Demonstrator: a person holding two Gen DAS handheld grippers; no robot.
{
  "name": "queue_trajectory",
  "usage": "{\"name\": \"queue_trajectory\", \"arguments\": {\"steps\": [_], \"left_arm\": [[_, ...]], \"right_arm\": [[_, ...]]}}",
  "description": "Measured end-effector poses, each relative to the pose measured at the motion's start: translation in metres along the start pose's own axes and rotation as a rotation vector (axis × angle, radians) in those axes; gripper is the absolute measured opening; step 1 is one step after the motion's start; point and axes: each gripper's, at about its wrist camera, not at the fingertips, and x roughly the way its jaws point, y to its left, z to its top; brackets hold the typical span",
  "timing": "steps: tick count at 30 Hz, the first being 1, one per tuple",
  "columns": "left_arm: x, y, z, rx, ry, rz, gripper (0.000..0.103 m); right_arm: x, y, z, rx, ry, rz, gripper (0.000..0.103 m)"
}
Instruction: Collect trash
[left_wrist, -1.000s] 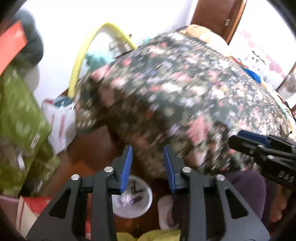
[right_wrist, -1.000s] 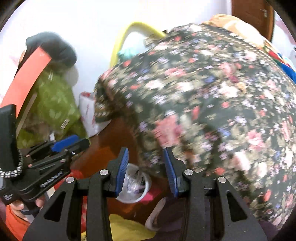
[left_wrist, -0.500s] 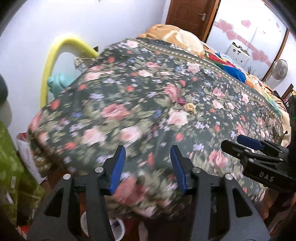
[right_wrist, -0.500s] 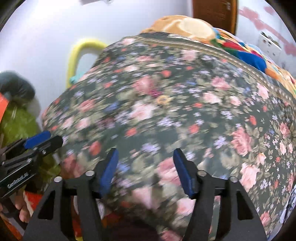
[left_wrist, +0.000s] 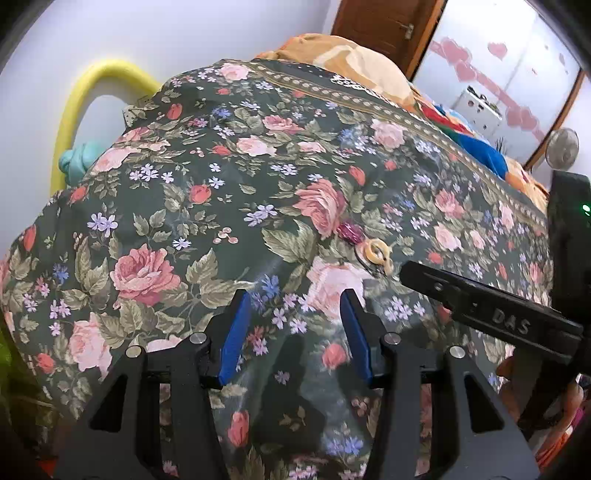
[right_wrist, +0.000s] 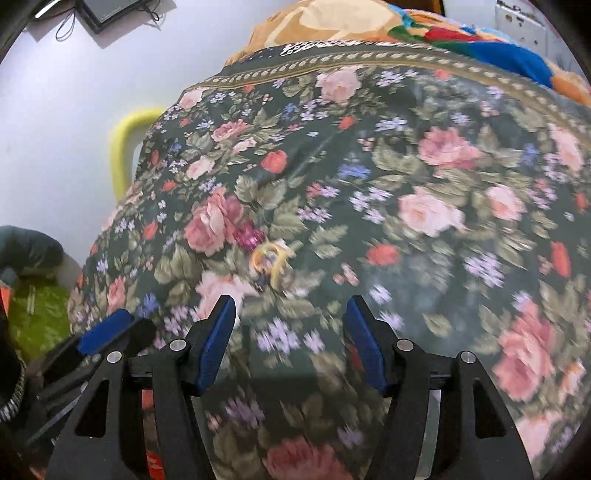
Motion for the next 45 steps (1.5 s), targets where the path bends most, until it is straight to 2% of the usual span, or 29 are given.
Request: {"name": "queue_trajectory", "arguments": {"steps": [4, 5, 6, 7, 8, 9, 13, 16, 19, 24, 28, 32, 33, 34, 35, 37, 38, 42, 45], "left_arm": [[-0.001, 0.007, -0.004, -0.02, -0.031, -0.016, 0.049], [-0.002, 0.008, -0.004, -0.023, -0.039, -0.013, 0.049], [-0.003, 0.009, -0.005, -0.024, -0.043, -0.015, 0.049], [-0.002, 0.009, -0.005, -0.022, -0.043, -0.017, 0.049], [-0.001, 0.009, -0.004, -0.018, -0.04, -0.015, 0.049], [0.0, 0.008, -0.003, -0.013, -0.04, -0.012, 0.049], [0.005, -0.001, 0.005, 0.007, -0.028, -0.027, 0.049], [0.014, -0.011, 0.014, 0.005, -0.009, -0.064, 0.049], [0.03, -0.022, 0.024, -0.001, 0.024, -0.11, 0.047], [0.059, -0.047, 0.029, -0.018, 0.107, -0.193, 0.047], [0.065, -0.074, 0.015, 0.042, 0.132, -0.187, 0.047], [0.059, -0.094, -0.002, 0.119, 0.079, -0.133, 0.045], [0.058, -0.101, -0.006, 0.157, 0.059, -0.09, 0.043], [0.058, -0.106, -0.01, 0.189, 0.049, -0.086, 0.038], [0.057, -0.11, -0.013, 0.201, 0.047, -0.097, 0.029], [0.055, -0.119, -0.02, 0.255, 0.032, -0.073, 0.02], [0.055, -0.121, -0.022, 0.272, 0.021, -0.061, 0.02], [0.055, -0.114, -0.02, 0.229, 0.023, -0.086, 0.02], [0.056, -0.118, -0.022, 0.232, 0.013, -0.061, 0.02]], "right_arm": [[0.021, 0.012, 0.01, -0.045, -0.001, -0.041, 0.058], [0.023, 0.016, 0.011, -0.071, -0.015, -0.066, 0.054], [0.026, 0.019, 0.012, -0.091, -0.013, -0.08, 0.044], [0.028, 0.024, 0.012, -0.121, -0.02, -0.116, 0.038], [0.03, 0.026, 0.014, -0.136, -0.017, -0.123, 0.024], [0.03, 0.025, 0.013, -0.131, -0.004, -0.073, 0.01], [0.022, 0.007, 0.012, -0.052, 0.027, -0.01, 0.009], [0.007, -0.007, 0.006, -0.036, 0.024, -0.02, 0.009], [-0.012, -0.024, -0.001, -0.022, 0.012, -0.066, 0.009], [-0.033, -0.05, -0.01, 0.035, -0.009, -0.08, 0.009], [-0.034, -0.062, -0.016, 0.048, -0.002, -0.105, 0.009], [-0.035, -0.073, -0.018, 0.066, -0.004, -0.088, 0.009], [-0.037, -0.074, -0.018, 0.07, -0.011, -0.091, 0.009], [-0.039, -0.076, -0.019, 0.075, -0.017, -0.095, 0.009], [-0.041, -0.078, -0.019, 0.084, -0.025, -0.102, 0.009], [-0.045, -0.085, -0.018, 0.111, -0.042, -0.101, 0.009], [-0.048, -0.089, -0.018, 0.129, -0.053, -0.108, 0.008], [-0.064, -0.109, -0.023, 0.196, -0.087, -0.13, 0.008], [-0.075, -0.123, -0.032, 0.231, -0.098, -0.129, 0.007]]}}
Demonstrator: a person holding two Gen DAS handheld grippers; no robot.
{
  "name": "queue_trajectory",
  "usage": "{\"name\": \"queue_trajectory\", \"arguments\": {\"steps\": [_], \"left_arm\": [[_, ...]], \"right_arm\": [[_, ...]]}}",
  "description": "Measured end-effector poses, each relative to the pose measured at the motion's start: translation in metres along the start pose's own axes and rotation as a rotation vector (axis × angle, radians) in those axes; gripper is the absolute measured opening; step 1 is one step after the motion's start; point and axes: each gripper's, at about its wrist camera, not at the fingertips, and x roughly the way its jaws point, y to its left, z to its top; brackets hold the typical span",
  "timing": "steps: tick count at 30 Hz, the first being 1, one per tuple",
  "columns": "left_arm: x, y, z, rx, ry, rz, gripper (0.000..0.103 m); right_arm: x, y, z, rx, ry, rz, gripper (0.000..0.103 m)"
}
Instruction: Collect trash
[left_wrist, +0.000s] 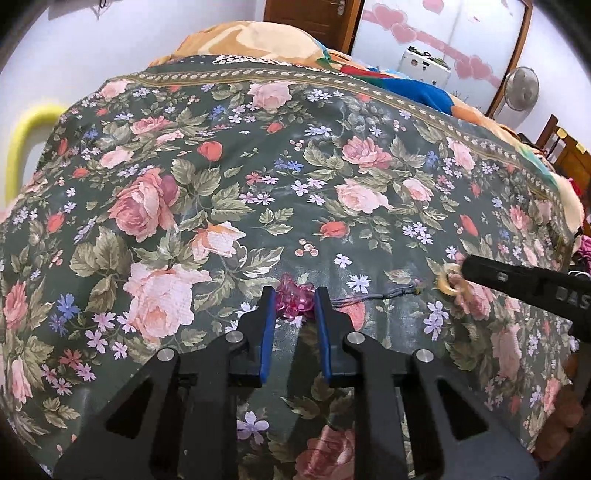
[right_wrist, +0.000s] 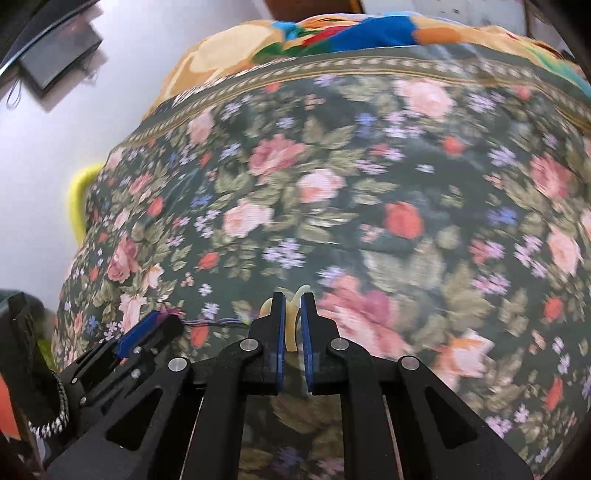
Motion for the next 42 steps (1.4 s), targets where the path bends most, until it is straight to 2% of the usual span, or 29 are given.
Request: {"name": "queue_trajectory", "arguments": {"steps": [3, 5, 11, 18, 22, 27, 35, 37, 38, 40, 41, 42], "left_arm": [[0.0, 0.002, 0.001, -0.031, 0.015, -0.006, 0.017], [-0.006, 0.006, 0.001, -0.058, 0.033, -0.028, 0.005], [-0.041, 0.021, -0.005, -0.086, 0.034, -0.024, 0.005], [-0.103, 0.045, -0.013, -0.104, -0.028, -0.001, 0.005], [-0.139, 0.061, -0.022, -0.116, -0.066, 0.013, 0.005], [-0.178, 0.084, -0.039, -0.145, -0.105, 0.02, 0.005], [-0.215, 0.116, -0.077, -0.168, -0.133, 0.062, 0.005], [-0.22, 0.123, -0.087, -0.178, -0.132, 0.066, 0.005], [-0.221, 0.126, -0.09, -0.181, -0.132, 0.07, 0.005], [-0.222, 0.132, -0.097, -0.196, -0.128, 0.073, 0.005], [-0.221, 0.136, -0.099, -0.207, -0.124, 0.072, 0.005], [-0.219, 0.139, -0.101, -0.217, -0.121, 0.075, 0.005]], "right_arm": [[-0.008, -0.006, -0.006, 0.021, -0.011, 0.006, 0.005], [-0.014, -0.007, -0.01, 0.025, -0.015, 0.021, 0.004], [-0.031, 0.009, -0.016, -0.009, -0.042, 0.061, 0.002], [-0.056, 0.025, -0.029, -0.033, -0.057, 0.101, 0.002], [-0.072, 0.042, -0.039, -0.071, -0.074, 0.09, 0.002], [-0.091, 0.066, -0.053, -0.109, -0.086, 0.125, 0.001], [-0.114, 0.08, -0.074, -0.192, -0.126, 0.059, 0.002], [-0.112, 0.069, -0.07, -0.171, -0.127, -0.003, 0.002], [-0.108, 0.062, -0.066, -0.165, -0.111, -0.02, 0.003], [-0.095, 0.048, -0.056, -0.145, -0.046, -0.033, 0.023], [-0.084, 0.039, -0.05, -0.123, -0.007, -0.04, 0.047], [-0.078, 0.032, -0.047, -0.106, -0.003, -0.047, 0.059]]}}
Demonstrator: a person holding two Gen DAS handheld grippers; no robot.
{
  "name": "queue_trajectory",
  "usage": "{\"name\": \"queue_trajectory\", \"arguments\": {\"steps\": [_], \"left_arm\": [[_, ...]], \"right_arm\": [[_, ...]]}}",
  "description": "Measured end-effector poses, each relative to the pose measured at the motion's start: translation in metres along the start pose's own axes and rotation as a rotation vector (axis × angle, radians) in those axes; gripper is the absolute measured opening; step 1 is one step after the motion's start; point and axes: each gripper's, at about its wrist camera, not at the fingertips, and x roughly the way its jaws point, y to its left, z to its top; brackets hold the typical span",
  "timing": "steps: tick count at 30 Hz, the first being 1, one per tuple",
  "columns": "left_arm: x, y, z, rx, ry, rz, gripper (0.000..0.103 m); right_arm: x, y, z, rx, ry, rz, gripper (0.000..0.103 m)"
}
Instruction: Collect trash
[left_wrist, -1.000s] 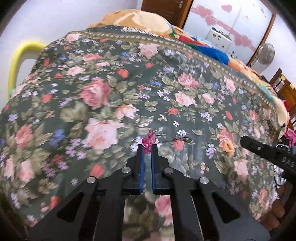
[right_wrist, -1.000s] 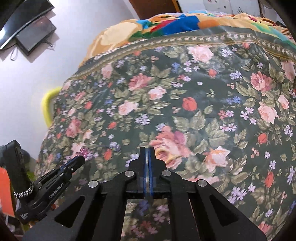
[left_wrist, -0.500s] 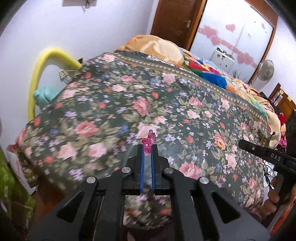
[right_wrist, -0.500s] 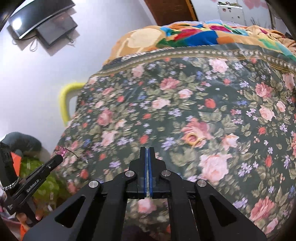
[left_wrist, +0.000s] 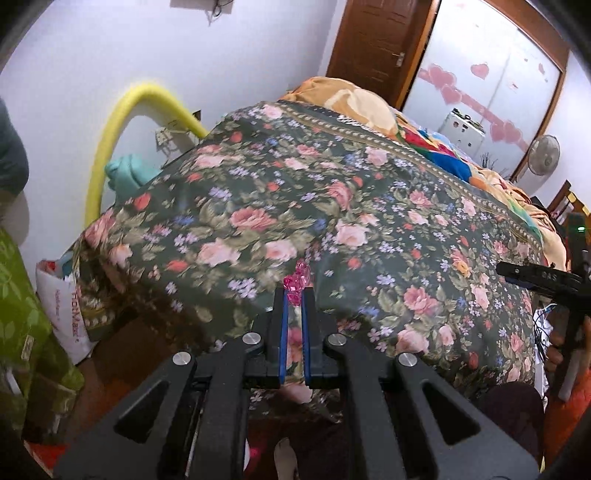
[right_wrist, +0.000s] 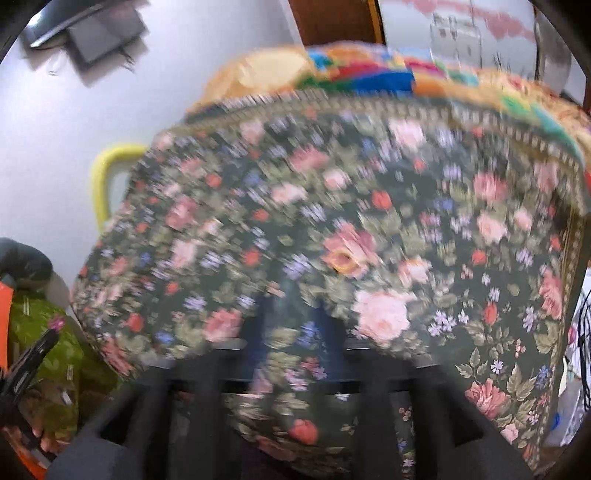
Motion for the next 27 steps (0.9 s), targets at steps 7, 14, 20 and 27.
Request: {"name": "queue_trajectory", "arguments": {"steps": [7, 14, 20, 27], "left_arm": [[0.018, 0.014, -0.002, -0.045, 0.03, 0.026, 0.005], [0.035, 0.004, 0.001, -0.04, 0.047, 0.029, 0.005], [0.036, -0.007, 0.003, -0.026, 0.046, 0.012, 0.005], [0.008, -0.006, 0.002, -0.022, 0.019, -0.009, 0.005]], "right_arm": [[0.051, -0.02, 0.022, 0.016, 0.025, -0.091, 0.059], [0.085, -0.011, 0.026, -0.057, 0.067, -0.167, 0.035], [0.081, 0.006, 0.021, -0.121, 0.054, -0.165, 0.026], [0.02, 0.058, 0.013, -0.172, -0.022, -0.034, 0.026]]}}
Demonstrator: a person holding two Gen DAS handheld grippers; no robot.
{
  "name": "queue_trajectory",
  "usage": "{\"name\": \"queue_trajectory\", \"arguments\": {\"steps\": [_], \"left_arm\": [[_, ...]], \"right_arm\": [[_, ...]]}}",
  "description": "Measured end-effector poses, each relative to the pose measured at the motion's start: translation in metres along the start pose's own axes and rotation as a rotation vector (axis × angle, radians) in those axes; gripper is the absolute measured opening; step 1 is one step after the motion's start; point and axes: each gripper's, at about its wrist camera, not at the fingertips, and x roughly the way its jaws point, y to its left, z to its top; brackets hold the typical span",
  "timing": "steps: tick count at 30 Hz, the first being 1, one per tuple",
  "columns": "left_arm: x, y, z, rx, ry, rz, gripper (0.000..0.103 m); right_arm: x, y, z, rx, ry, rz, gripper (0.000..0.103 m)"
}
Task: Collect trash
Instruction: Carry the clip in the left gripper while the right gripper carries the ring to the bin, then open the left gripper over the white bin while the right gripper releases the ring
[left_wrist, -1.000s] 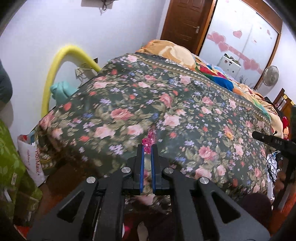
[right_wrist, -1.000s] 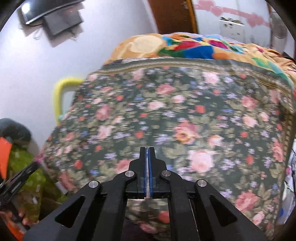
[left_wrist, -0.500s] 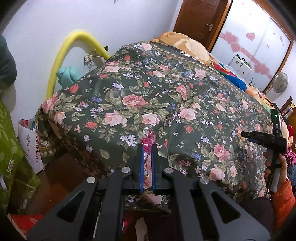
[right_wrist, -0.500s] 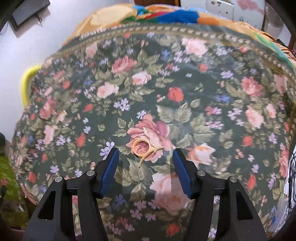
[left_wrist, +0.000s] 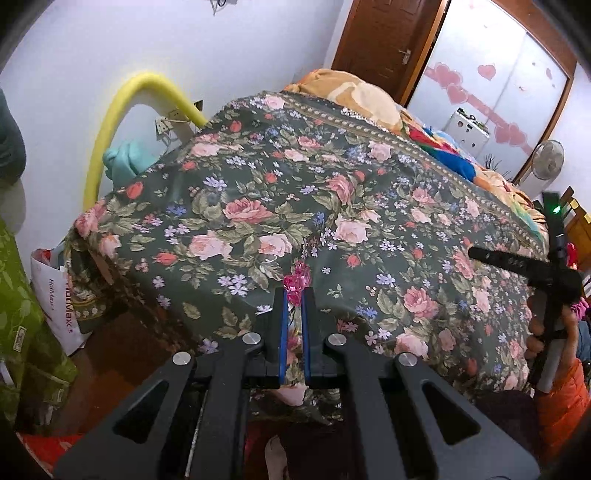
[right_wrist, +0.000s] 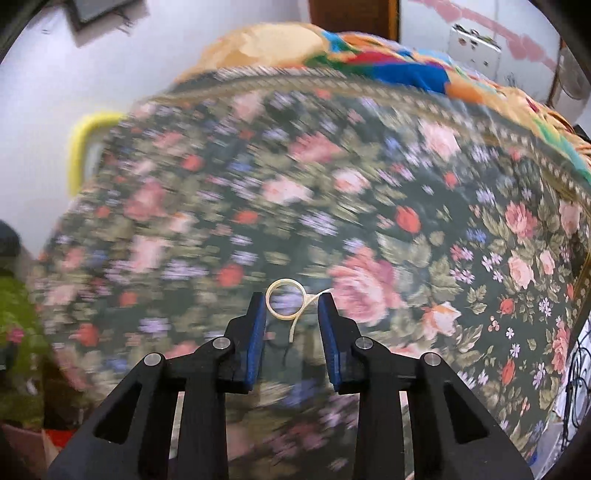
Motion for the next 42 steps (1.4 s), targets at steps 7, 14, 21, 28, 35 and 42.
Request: {"name": "queue_trajectory", "arguments": {"steps": [7, 14, 21, 28, 35, 42], "left_arm": [[-0.06, 0.021, -0.01, -0.018, -0.061, 0.008, 0.005], [-0.109, 0.055, -0.036, -0.05, -0.08, 0.049, 0.005], [-0.125, 0.093, -0.077, -0.082, -0.009, 0.089, 0.005], [-0.103, 0.134, -0.118, -0.184, 0.125, 0.044, 0.005], [-0.081, 0.157, -0.142, -0.259, 0.205, 0.012, 0.005], [-0.076, 0.163, -0.147, -0.259, 0.236, 0.026, 0.035]], "right_arm": [[-0.072, 0.1, -0.012, -0.144, -0.099, 0.167, 0.026], [-0.114, 0.191, -0.056, -0.276, -0.107, 0.329, 0.026], [-0.096, 0.25, -0.111, -0.338, 0.051, 0.434, 0.026], [-0.055, 0.288, -0.16, -0.394, 0.224, 0.416, 0.027], [-0.026, 0.305, -0.182, -0.409, 0.335, 0.404, 0.028], [-0.012, 0.308, -0.181, -0.368, 0.38, 0.43, 0.049]]}}
